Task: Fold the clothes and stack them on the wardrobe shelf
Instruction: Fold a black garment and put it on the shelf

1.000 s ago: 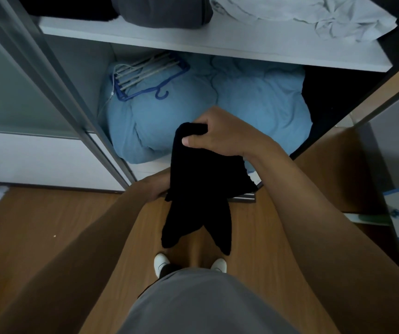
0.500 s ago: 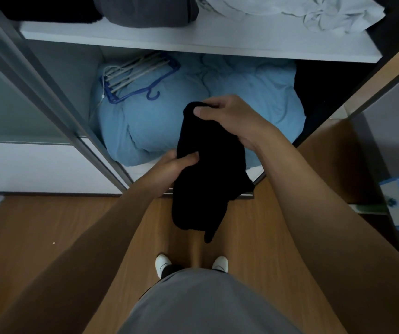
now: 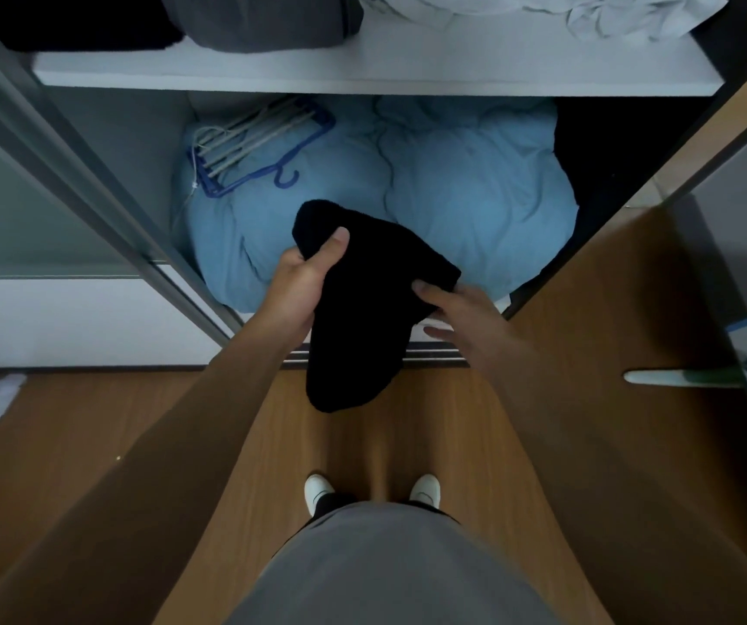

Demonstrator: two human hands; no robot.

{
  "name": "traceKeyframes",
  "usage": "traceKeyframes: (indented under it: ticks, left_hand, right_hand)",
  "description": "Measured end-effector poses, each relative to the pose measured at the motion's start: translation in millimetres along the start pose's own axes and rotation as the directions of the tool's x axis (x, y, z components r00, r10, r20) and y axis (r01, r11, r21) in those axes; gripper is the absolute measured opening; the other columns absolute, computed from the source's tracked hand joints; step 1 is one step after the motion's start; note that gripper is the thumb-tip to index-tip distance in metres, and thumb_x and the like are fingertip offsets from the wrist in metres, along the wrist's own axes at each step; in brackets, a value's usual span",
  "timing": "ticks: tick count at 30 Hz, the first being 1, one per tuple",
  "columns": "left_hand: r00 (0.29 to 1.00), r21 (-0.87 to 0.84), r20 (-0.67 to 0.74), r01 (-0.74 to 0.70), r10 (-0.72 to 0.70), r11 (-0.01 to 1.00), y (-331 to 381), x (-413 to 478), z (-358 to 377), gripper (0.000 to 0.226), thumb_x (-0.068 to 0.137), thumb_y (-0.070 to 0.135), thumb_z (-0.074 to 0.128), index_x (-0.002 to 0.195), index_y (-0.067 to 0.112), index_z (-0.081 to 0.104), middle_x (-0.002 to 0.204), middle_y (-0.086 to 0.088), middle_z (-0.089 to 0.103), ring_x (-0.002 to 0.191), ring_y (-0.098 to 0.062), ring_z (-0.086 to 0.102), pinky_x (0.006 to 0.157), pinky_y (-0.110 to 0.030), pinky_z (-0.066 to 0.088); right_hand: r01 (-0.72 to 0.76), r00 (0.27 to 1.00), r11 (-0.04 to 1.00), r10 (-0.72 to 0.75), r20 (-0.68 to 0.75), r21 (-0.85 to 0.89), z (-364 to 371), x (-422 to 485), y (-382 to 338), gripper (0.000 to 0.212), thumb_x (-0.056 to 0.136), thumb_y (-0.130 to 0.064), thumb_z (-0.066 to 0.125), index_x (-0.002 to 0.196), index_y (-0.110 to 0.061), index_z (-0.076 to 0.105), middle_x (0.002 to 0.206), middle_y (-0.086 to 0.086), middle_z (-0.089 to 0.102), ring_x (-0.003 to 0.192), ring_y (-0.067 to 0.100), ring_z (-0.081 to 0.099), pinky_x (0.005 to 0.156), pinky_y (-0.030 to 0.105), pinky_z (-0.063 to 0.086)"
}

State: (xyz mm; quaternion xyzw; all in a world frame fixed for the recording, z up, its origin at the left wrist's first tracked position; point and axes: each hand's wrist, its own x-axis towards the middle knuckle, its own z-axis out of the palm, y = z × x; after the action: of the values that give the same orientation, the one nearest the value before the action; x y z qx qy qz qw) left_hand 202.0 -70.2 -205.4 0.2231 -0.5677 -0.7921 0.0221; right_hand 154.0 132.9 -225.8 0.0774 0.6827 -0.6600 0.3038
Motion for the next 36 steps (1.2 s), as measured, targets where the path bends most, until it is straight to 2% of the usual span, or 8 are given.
traceKeyframes:
  ticks: [4,7,10,13,17,23,28,36]
  left_hand:
    - [0.998,0.264,-0.042,-0.041,0.054,0.964,6.4,6.2,-9.8,0.024,0.086,0.050,0.069,0.082,0.029,0.078,0.090,0.001,0.078,0.087,-0.015,0.075,0.073,-0.022,0.057]
    - [0.999,0.304,-0.024,-0.031,0.040,0.952,14.9,9.2,-16.7,0.023,0.088,0.044,0.068,0.087,0.023,0.078,0.091,-0.001,0.078,0.089,-0.018,0.075,0.075,-0.024,0.056]
    - [0.997,0.155,0.070,0.029,-0.040,0.988,27.2,6.2,-11.2,0.020,0.087,0.036,0.071,0.088,0.019,0.081,0.097,-0.007,0.078,0.093,-0.022,0.074,0.072,-0.025,0.057]
    - [0.981,0.006,0.099,0.168,-0.168,0.986,40.5,5.6,-3.6,0.018,0.086,0.034,0.073,0.085,0.017,0.081,0.096,-0.007,0.077,0.088,-0.021,0.075,0.068,-0.028,0.058]
    - [0.927,0.019,0.111,0.358,-0.358,0.933,52.5,4.5,2.3,0.024,0.089,0.034,0.070,0.083,0.012,0.080,0.084,-0.006,0.077,0.072,-0.018,0.075,0.057,-0.026,0.057]
    - [0.891,0.049,0.083,0.444,-0.447,0.895,54.7,2.6,-8.8,0.027,0.095,0.035,0.062,0.098,0.010,0.071,0.080,-0.004,0.076,0.067,-0.016,0.073,0.056,-0.025,0.057]
    - [0.864,0.065,0.172,0.469,-0.473,0.881,58.6,-0.4,-4.2,0.030,0.095,0.034,0.061,0.097,0.006,0.071,0.081,-0.008,0.075,0.067,-0.019,0.073,0.056,-0.026,0.058]
    - [0.981,0.335,-0.100,0.190,-0.165,0.923,67.3,5.6,-7.8,0.007,0.088,0.014,0.070,0.088,0.008,0.068,0.075,-0.010,0.073,0.061,-0.020,0.073,0.052,-0.028,0.057]
  right_hand:
    - [0.194,0.974,0.966,-0.169,-0.152,0.168,-0.5,-6.1,-20.2,0.010,0.094,-0.011,0.061,0.097,-0.010,0.070,0.086,0.003,0.075,0.081,0.014,0.072,0.070,0.025,0.057]
    - [0.289,0.952,0.952,-0.273,-0.141,0.106,-4.9,-7.2,-41.4,0.011,0.094,-0.014,0.061,0.085,-0.013,0.068,0.069,-0.002,0.072,0.063,0.010,0.069,0.050,0.018,0.050]
    - [0.302,0.952,0.915,-0.304,-0.033,0.267,-11.4,-3.7,-56.0,0.020,0.095,-0.027,0.065,0.105,-0.011,0.070,0.099,0.009,0.076,0.091,0.021,0.074,0.073,0.028,0.059]
    - [0.249,0.956,0.952,-0.270,0.110,0.176,-17.3,-0.9,-34.6,0.053,0.086,-0.047,0.070,0.127,-0.014,0.063,0.126,0.007,0.070,0.119,0.022,0.065,0.101,0.036,0.052]
    - [0.164,0.965,0.986,-0.167,0.202,0.034,-2.6,-4.6,2.9,0.064,0.070,-0.047,0.087,0.125,-0.022,0.065,0.119,0.000,0.073,0.113,0.016,0.068,0.094,0.027,0.055]
    - [0.103,0.957,0.960,-0.167,0.238,0.260,6.8,-1.5,-6.8,0.042,0.078,-0.032,0.083,0.116,-0.018,0.073,0.118,0.008,0.073,0.111,0.022,0.069,0.086,0.028,0.057]
    - [0.015,0.961,0.993,-0.046,0.273,0.116,19.6,-7.6,-5.8,0.101,0.053,-0.055,0.093,0.137,-0.015,0.056,0.126,0.003,0.070,0.117,0.017,0.066,0.103,0.034,0.050]
    - [0.130,0.987,0.949,-0.097,0.125,-0.287,33.2,-18.6,-13.9,0.107,0.050,-0.073,0.083,0.142,-0.030,0.049,0.135,-0.008,0.060,0.119,0.006,0.059,0.105,0.033,0.048]
